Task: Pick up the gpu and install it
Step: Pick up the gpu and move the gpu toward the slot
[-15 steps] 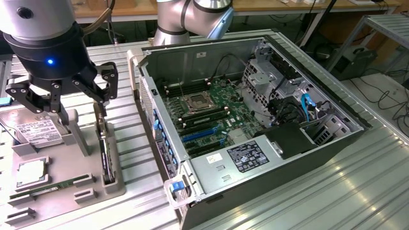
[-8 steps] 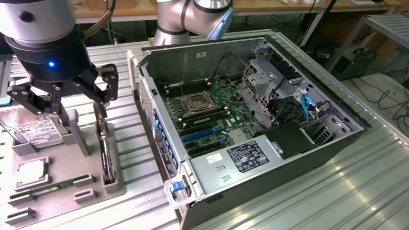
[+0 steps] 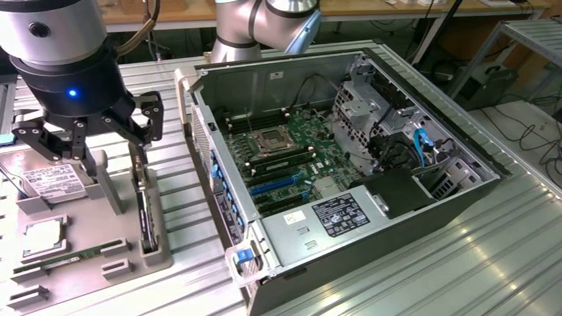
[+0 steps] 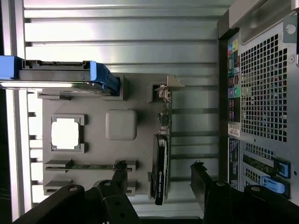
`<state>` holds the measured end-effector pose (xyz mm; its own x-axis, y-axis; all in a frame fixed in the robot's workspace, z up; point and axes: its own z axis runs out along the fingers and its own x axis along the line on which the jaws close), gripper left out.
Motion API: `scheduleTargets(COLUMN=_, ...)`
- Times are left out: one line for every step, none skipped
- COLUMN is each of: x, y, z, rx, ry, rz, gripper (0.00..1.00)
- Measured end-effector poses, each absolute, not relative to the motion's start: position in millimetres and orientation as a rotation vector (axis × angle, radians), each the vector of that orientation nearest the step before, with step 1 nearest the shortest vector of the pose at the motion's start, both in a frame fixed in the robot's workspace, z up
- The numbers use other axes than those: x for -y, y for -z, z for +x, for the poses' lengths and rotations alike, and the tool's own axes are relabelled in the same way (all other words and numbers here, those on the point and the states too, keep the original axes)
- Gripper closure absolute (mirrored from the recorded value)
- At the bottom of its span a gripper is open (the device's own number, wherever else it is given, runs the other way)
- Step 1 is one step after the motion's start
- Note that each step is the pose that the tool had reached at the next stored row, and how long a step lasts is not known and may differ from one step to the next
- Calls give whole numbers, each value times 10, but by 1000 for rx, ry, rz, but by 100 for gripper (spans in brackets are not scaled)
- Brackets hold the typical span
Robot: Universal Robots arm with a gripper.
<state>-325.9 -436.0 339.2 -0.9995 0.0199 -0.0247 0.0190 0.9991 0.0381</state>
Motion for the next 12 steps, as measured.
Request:
scheduleTargets(x=4361, y=-3387, z=-3259, rx=-3116, ry=-59, rz=30, gripper=34)
scheduleTargets(x=4363, y=-3382, z=-3259, rx=-3116, ry=-60, rz=30, gripper=34)
scheduleTargets(x=4365, y=-3378, z=-3259, rx=-3116, ry=-60, rz=30, gripper=34)
scheduleTargets(x=4366, y=-3371, z=-3259, rx=-3116, ry=-61, rz=30, gripper=34)
scheduleTargets(x=4374, y=-3331, z=-3259, rx=-3116, ry=-67, rz=30, gripper=34)
scheduleTargets(x=4377, y=-3287, z=-3259, rx=-3116, ry=-69, rz=30, gripper=34)
scheduleTargets(x=4379, y=-3246, z=-3259, rx=-3116, ry=-69, rz=30, gripper=34)
scheduleTargets(x=4381, y=-3210, z=-3259, rx=-3116, ry=-70, rz=30, gripper=34)
scheduleTargets(x=4380, y=-3164, z=-3259, rx=-3116, ry=-70, rz=30, gripper=34)
scheduleTargets(x=4380, y=-3151, z=-3259, rx=-3116, ry=-70, rz=30, gripper=34)
scheduleTargets(x=4382, y=-3092, z=-3259, rx=-3116, ry=-70, rz=30, gripper=34)
scheduleTargets(x=4384, y=-3034, z=-3259, rx=-3116, ry=-70, rz=30, gripper=34)
